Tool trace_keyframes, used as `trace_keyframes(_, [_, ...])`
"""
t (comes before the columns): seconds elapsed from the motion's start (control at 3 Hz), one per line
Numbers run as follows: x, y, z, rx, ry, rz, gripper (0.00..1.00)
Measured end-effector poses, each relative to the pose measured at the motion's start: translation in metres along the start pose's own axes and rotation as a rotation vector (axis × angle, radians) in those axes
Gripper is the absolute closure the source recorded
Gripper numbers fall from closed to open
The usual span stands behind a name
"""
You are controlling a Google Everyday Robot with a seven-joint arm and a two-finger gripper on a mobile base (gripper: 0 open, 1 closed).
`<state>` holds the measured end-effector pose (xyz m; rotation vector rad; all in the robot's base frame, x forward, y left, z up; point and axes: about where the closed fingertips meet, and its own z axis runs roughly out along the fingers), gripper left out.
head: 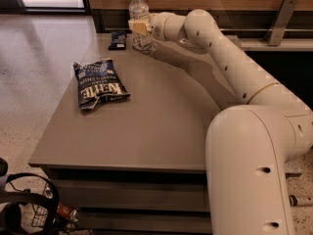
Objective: Move blue plastic bottle near rxbar blueberry
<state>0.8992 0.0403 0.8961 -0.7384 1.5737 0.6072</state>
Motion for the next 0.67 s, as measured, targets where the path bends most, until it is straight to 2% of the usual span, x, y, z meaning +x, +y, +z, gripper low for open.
trace_keyframes(0.33, [0.0008,0.0024,0.0025,-0.004,0.001,0.001,0.12])
trace_keyframes(0.67, [0.0015,0.0045,0.0048,-0.008,0.001,0.002,0.00])
